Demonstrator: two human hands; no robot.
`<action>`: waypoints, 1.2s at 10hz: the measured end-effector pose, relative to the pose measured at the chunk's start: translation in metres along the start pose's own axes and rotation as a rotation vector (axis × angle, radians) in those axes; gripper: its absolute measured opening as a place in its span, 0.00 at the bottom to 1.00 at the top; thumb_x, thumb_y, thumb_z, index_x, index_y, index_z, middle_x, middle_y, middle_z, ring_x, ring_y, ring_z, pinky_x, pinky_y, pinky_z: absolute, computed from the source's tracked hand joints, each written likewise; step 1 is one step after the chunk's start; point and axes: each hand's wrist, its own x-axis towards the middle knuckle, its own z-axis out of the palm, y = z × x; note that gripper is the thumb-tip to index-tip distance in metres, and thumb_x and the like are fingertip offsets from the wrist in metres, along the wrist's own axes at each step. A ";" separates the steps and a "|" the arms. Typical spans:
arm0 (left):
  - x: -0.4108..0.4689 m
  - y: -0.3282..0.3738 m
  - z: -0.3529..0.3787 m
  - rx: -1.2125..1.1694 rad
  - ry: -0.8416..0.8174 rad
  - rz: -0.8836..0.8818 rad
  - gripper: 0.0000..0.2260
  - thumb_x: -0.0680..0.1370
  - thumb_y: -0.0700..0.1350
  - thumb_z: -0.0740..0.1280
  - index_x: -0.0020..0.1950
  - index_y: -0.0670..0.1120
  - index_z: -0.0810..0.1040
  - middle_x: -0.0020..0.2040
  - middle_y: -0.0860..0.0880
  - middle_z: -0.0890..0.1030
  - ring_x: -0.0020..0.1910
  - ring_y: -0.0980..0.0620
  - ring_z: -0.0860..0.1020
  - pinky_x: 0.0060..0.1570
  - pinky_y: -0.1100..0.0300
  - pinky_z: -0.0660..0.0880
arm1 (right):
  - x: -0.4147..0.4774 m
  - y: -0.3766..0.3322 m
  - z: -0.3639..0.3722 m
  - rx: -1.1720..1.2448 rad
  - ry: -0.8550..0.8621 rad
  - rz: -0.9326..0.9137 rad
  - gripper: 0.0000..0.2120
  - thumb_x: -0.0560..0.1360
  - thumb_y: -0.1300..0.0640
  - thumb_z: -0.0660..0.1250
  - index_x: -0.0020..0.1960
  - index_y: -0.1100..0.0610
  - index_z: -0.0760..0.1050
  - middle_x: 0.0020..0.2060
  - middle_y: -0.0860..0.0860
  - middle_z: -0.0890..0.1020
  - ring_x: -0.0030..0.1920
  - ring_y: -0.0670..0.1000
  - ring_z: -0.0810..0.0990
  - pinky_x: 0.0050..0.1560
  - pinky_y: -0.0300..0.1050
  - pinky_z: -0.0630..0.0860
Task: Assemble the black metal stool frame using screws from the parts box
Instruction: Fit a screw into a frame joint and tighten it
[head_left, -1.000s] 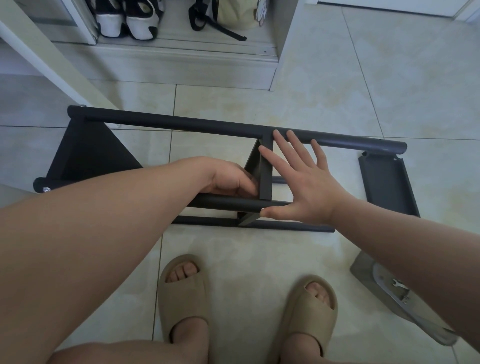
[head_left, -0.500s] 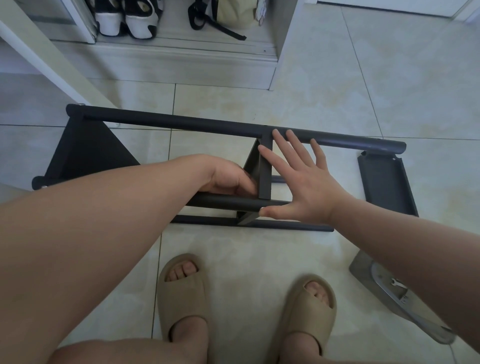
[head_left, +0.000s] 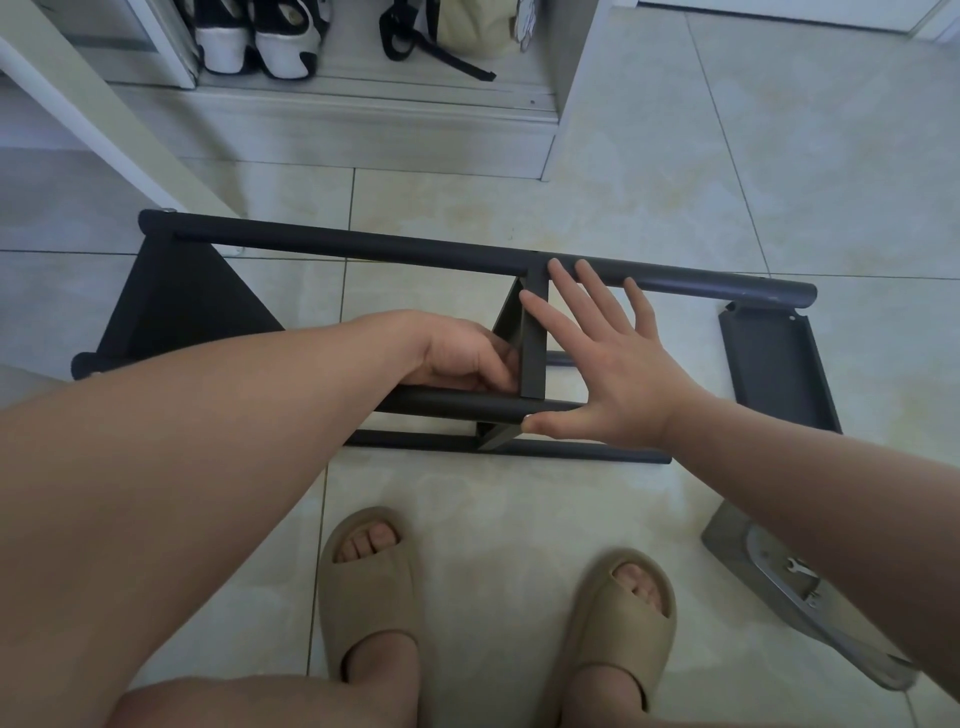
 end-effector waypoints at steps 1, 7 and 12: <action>-0.002 0.001 0.001 0.036 -0.032 -0.038 0.07 0.79 0.40 0.64 0.51 0.44 0.83 0.49 0.45 0.85 0.53 0.45 0.80 0.66 0.48 0.70 | 0.000 0.000 0.000 -0.004 -0.008 0.002 0.54 0.65 0.19 0.52 0.82 0.43 0.42 0.82 0.48 0.38 0.81 0.52 0.34 0.78 0.63 0.35; -0.002 0.013 0.002 0.050 0.041 -0.164 0.05 0.78 0.36 0.66 0.49 0.41 0.83 0.47 0.43 0.85 0.54 0.44 0.81 0.68 0.49 0.73 | 0.001 0.001 0.002 0.001 -0.002 -0.001 0.54 0.65 0.18 0.52 0.82 0.43 0.41 0.82 0.48 0.37 0.80 0.51 0.33 0.78 0.63 0.34; -0.006 0.008 0.005 0.092 0.013 -0.159 0.07 0.79 0.43 0.66 0.51 0.43 0.83 0.48 0.46 0.85 0.55 0.45 0.80 0.67 0.49 0.71 | 0.000 0.001 0.001 0.006 -0.006 0.009 0.54 0.65 0.19 0.53 0.82 0.42 0.41 0.82 0.47 0.38 0.80 0.51 0.33 0.78 0.62 0.34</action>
